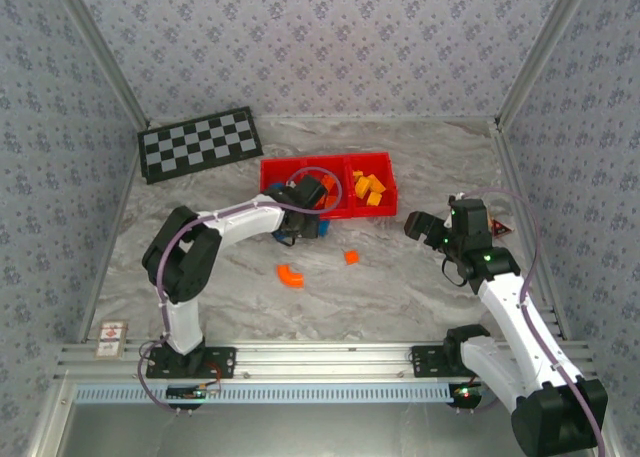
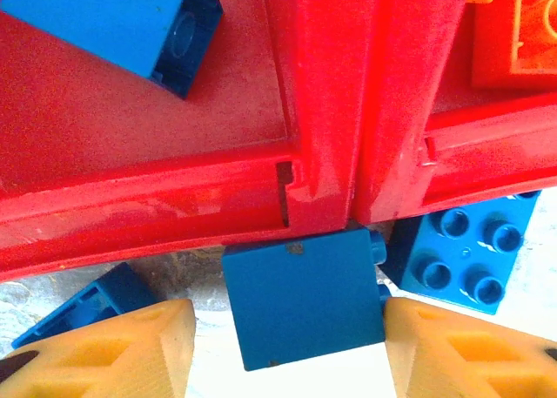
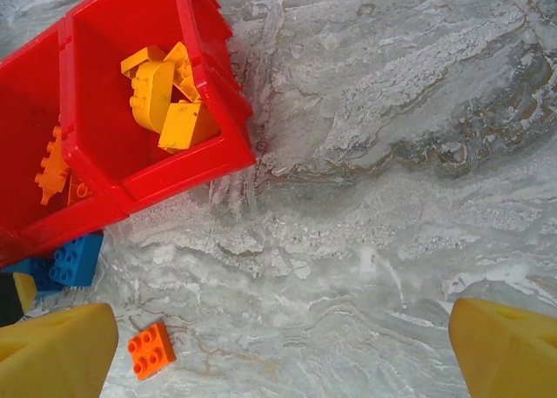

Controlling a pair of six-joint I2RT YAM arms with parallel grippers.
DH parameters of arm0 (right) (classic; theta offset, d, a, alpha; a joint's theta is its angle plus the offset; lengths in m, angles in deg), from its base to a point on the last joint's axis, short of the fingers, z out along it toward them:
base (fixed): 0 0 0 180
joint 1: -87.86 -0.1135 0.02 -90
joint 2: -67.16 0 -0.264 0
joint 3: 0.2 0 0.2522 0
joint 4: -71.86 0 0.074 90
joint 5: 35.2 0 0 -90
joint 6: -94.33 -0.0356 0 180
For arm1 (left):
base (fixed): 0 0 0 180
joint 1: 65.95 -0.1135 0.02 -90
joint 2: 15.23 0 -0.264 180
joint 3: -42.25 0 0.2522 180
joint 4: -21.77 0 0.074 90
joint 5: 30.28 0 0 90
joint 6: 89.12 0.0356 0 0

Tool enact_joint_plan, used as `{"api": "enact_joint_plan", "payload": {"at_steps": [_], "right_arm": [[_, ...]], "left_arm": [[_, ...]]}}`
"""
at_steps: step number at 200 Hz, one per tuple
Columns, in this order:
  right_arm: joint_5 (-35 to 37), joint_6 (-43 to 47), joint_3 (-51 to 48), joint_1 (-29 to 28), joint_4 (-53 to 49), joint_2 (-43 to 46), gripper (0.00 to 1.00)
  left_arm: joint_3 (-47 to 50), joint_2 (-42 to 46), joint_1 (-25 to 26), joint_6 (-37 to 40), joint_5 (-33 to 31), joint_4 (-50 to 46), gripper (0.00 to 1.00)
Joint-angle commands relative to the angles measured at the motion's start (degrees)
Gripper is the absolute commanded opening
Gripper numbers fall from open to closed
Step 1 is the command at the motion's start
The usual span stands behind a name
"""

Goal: Sort the legos into containers by color
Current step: Pick up the lego from the center of the table.

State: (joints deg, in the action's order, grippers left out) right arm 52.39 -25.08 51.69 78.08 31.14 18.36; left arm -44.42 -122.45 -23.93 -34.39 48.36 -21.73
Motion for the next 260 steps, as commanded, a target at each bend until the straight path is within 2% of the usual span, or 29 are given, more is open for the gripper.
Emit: {"api": "enact_joint_plan", "payload": {"at_steps": [1, 81, 129, 195, 260], "right_arm": [[0.22, -0.34, -0.7, -0.2, -0.79, 0.5, 1.0], [0.4, -0.25, -0.78, -0.15, -0.82, 0.63, 1.0], [0.4, -0.2, -0.78, -0.17, -0.9, 0.72, 1.0], [0.31, -0.4, -0.52, -0.15, -0.99, 0.72, 1.0], [0.28, -0.44, -0.25, -0.16, -0.97, 0.72, 1.0]], "left_arm": [[-1.75, -1.65, -0.69, -1.71, -0.9, -0.43, 0.59], [-4.25, -4.88, -1.15, -2.02, -0.42, -0.36, 0.59], [-3.07, -4.5, -1.55, -2.77, -0.29, 0.29, 0.45], [0.07, -1.23, -1.59, -3.62, -0.35, 1.65, 0.39], [3.94, 6.28, -1.5, -4.37, -1.39, 2.54, 0.37]]}}
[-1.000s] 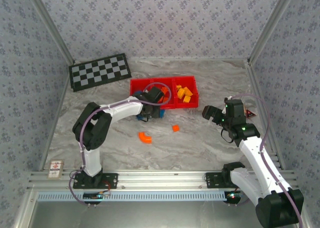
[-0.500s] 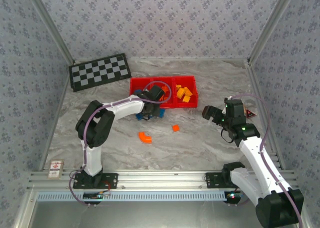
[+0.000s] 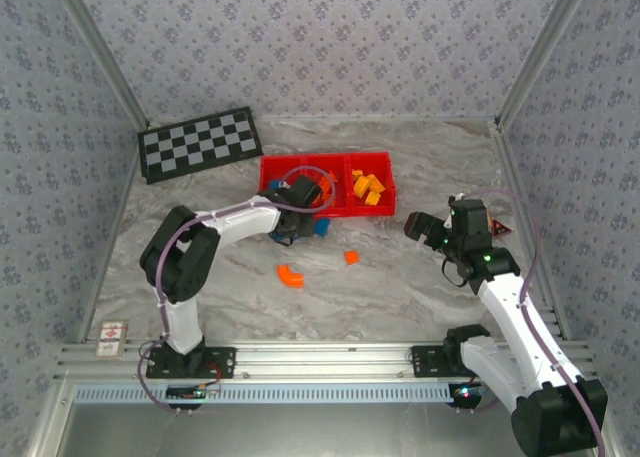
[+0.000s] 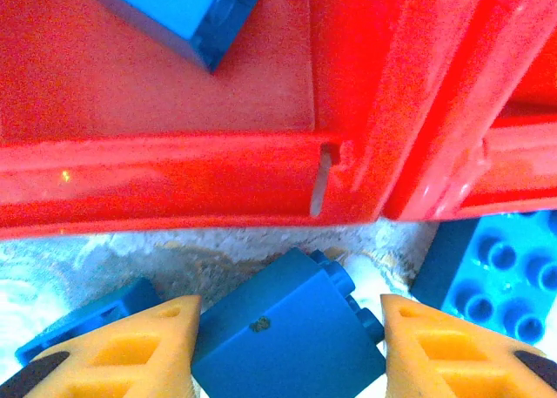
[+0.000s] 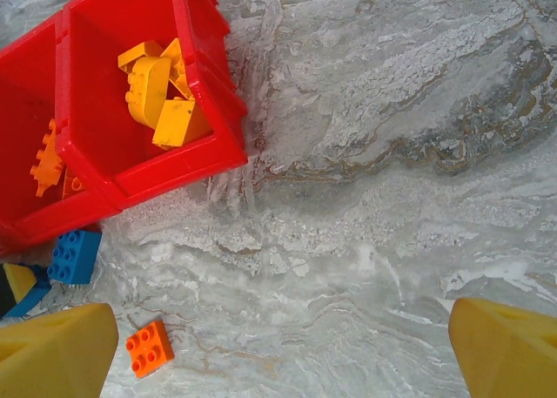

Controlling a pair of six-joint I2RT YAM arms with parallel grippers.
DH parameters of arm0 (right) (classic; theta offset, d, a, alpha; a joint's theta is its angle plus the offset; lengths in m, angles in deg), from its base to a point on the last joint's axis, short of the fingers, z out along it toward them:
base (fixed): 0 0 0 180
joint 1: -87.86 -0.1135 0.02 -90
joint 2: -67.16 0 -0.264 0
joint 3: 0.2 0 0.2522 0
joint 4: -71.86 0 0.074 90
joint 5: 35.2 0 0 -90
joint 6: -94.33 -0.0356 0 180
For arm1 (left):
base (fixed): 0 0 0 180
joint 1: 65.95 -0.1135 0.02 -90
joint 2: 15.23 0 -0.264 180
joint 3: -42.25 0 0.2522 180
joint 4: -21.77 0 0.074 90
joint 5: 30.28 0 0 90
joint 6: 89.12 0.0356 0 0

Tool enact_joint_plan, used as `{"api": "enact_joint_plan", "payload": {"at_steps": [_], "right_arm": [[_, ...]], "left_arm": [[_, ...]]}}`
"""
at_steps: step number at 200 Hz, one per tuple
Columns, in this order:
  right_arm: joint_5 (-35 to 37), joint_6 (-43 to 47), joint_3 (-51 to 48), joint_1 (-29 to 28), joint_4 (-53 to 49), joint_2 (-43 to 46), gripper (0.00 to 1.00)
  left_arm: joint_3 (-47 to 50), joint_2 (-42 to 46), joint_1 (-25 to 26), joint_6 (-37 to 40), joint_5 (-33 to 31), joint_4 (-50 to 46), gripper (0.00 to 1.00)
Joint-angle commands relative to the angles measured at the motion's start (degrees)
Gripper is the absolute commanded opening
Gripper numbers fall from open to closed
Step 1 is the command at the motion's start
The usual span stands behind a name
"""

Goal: Sort the legos into containers by color
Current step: Pick up the lego from the center of the table, then place the lego in the container.

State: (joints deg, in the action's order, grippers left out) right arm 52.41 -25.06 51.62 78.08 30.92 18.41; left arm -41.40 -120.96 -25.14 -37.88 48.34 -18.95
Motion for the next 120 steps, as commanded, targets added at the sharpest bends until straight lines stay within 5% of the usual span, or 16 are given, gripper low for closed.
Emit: {"api": "enact_joint_plan", "payload": {"at_steps": [1, 72, 120], "right_arm": [[0.27, -0.43, -0.18, -0.2, -0.72, 0.68, 1.0], [0.3, -0.49, -0.01, -0.26, -0.44, 0.32, 1.0], [0.45, -0.45, -0.11, -0.33, -1.08, 0.62, 1.0]], "left_arm": [[1.0, 4.94, -0.3, -0.83, -1.37, -0.22, 0.37], [0.06, 15.31, -1.76, 1.67, -7.45, -2.63, 0.38], [-7.56, 11.69, -8.1, 6.78, -5.28, -2.48, 0.38]]}}
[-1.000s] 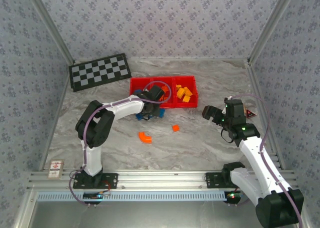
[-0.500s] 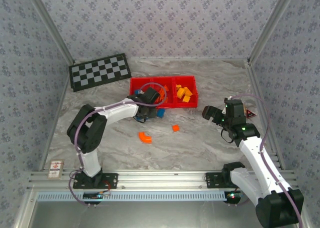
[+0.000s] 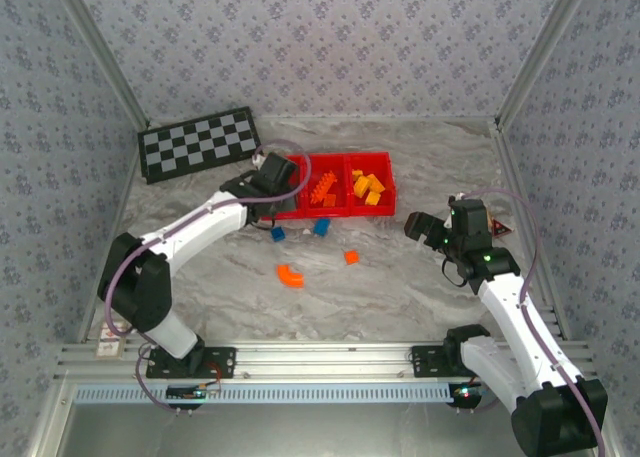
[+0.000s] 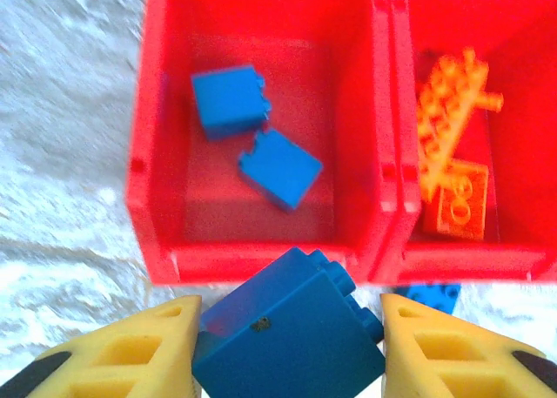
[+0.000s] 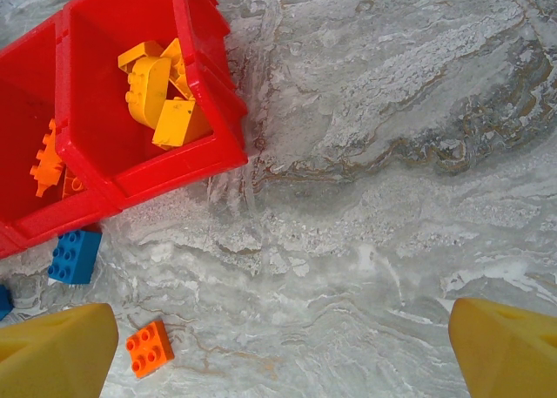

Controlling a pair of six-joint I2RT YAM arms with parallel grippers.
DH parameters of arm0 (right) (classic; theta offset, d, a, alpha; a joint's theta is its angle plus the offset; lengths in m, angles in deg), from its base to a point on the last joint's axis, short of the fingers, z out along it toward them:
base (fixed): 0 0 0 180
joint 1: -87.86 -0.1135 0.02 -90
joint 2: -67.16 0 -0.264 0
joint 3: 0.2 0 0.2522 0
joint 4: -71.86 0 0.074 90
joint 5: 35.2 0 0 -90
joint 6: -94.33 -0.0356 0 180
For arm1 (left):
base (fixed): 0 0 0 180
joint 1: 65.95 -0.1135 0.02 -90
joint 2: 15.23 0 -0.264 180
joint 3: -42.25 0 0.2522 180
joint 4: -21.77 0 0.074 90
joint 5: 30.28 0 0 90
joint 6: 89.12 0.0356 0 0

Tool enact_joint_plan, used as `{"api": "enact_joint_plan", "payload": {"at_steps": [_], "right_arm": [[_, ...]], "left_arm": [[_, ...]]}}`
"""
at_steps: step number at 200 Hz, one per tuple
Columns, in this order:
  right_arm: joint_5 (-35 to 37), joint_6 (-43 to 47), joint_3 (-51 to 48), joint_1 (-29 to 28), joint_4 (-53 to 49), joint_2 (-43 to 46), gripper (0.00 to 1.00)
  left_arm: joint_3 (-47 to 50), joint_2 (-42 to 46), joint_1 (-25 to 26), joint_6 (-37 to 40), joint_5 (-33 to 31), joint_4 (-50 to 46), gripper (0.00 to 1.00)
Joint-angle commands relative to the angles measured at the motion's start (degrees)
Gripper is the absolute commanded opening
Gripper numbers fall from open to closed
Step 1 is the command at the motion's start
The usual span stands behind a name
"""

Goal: Sort the legos into containers by color
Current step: Place the lego in the container.

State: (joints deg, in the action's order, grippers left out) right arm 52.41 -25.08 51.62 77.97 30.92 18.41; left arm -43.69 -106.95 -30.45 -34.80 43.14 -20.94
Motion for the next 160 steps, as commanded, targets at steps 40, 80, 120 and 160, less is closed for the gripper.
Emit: {"api": "enact_joint_plan", "payload": {"at_steps": [40, 80, 120, 160], "right_arm": [[1.39, -0.26, -0.01, -0.29, -2.61, 2.24, 1.0], [1.87, -0.29, -0.02, -0.04, -4.43, 3.34, 1.0], [1.65, 0.03, -0.49, 0.15, -5.8, 4.27, 1.0], [1.62, 0.64, -0.53, 0.41, -6.64, 4.94, 1.0]], "left_arm": [[-12.52, -9.4, -6.17, 5.53, 3.29, 1.08, 0.37], [-19.26, -17.09, -7.95, 5.45, 7.69, 1.62, 0.37], [-23.52, -22.89, -8.6, 5.36, 11.64, 2.61, 0.37], [-26.07, -25.78, -8.88, 5.83, 14.65, 2.56, 0.43]]}}
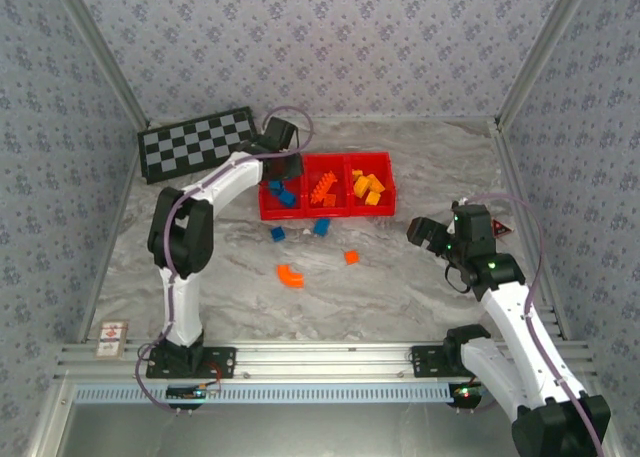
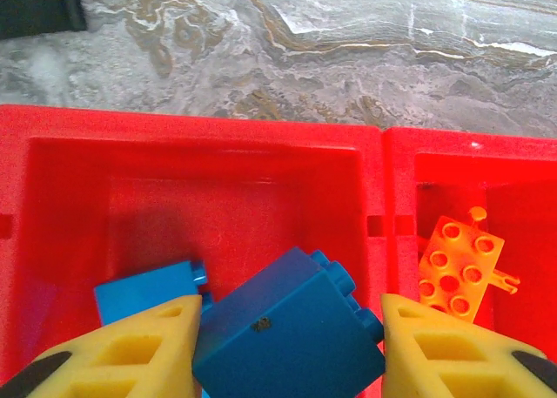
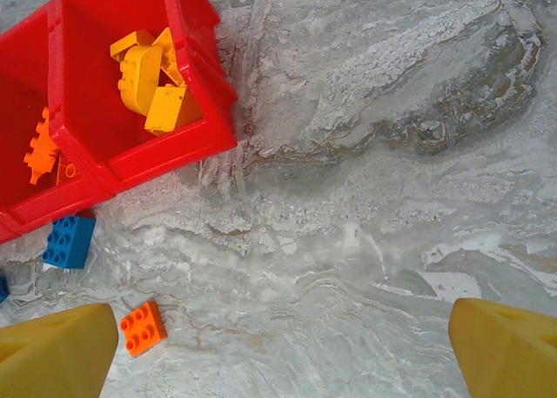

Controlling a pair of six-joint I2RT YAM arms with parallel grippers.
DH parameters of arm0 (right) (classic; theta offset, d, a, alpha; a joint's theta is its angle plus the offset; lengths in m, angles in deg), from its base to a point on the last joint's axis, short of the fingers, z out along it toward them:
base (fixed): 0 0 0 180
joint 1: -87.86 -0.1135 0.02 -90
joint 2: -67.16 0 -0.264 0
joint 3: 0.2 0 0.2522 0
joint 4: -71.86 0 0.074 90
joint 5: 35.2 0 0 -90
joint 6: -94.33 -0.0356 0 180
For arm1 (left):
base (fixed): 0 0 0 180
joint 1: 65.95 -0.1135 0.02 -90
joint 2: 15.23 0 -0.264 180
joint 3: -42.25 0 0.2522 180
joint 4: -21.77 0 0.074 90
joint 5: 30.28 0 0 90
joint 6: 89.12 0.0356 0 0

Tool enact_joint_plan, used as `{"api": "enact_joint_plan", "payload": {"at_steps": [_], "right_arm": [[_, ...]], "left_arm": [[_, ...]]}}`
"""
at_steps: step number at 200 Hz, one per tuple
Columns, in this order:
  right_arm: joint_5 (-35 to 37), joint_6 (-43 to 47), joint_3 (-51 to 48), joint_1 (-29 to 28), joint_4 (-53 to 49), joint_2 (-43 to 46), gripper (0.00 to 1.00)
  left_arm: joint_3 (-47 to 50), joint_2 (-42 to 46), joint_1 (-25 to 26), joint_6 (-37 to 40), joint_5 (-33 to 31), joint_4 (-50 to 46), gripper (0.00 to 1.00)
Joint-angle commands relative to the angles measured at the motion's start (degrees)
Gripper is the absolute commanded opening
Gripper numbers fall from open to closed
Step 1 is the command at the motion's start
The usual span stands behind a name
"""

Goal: Sort the legos into containers by color
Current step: Place the lego in the container.

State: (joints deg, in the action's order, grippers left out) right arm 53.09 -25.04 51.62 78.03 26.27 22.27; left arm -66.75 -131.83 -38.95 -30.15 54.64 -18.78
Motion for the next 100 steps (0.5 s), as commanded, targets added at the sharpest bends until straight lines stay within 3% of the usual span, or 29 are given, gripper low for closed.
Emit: {"api": "enact_joint_plan", "payload": {"at_steps": [1, 25, 71, 100], "right_arm": [[0.98, 0.61, -0.53, 0.38, -1.95, 1.05, 1.0], [1.1, 0.66, -0.88, 0.59, -1.74, 1.42, 1.0], [1.36, 0.55, -1.15, 0.59, -0.47, 0.93, 1.0], [1.23, 0.36, -1.33, 0.59, -0.25, 0.76, 1.0]], "left_arm": [[-3.02, -0.91, -0.37, 1.2, 3.24, 0.41, 0.44], [-1.7, 0.56, -0.37, 2.0, 3.34, 1.32, 0.53], [2.67, 5.57, -0.37, 4.32, 2.61, 3.25, 0.8], [6.21, 9.86, -0.37, 5.54, 3.31, 4.18, 0.84]]}}
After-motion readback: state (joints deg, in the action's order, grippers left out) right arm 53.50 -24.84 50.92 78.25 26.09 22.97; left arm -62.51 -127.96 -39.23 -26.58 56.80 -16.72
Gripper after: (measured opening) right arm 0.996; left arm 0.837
